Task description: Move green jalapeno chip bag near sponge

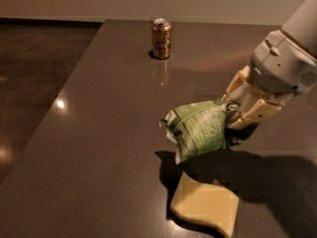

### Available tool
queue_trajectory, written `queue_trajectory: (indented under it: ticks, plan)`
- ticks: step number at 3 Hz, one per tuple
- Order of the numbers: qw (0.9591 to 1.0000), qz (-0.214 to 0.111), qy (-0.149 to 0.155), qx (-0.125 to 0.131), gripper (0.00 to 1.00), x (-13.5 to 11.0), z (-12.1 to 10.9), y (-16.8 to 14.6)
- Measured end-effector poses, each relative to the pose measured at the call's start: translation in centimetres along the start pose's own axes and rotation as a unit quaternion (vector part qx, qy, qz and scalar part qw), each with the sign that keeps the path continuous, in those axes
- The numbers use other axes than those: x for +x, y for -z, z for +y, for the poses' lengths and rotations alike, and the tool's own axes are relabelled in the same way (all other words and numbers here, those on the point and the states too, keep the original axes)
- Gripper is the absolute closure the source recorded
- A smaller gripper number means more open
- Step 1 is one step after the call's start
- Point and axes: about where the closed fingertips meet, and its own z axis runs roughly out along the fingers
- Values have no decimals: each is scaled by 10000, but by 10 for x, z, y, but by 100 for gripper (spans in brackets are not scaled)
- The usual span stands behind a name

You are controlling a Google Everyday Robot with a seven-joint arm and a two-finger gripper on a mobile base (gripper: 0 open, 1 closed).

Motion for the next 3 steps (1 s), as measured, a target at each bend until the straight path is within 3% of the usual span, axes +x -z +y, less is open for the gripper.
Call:
queue_trajectory:
  ticks: [2,3]
  plan:
    - [9980,-8,592,-225,36,7,33,-15]
    - [9978,2,649,-159,13,7,30,-17]
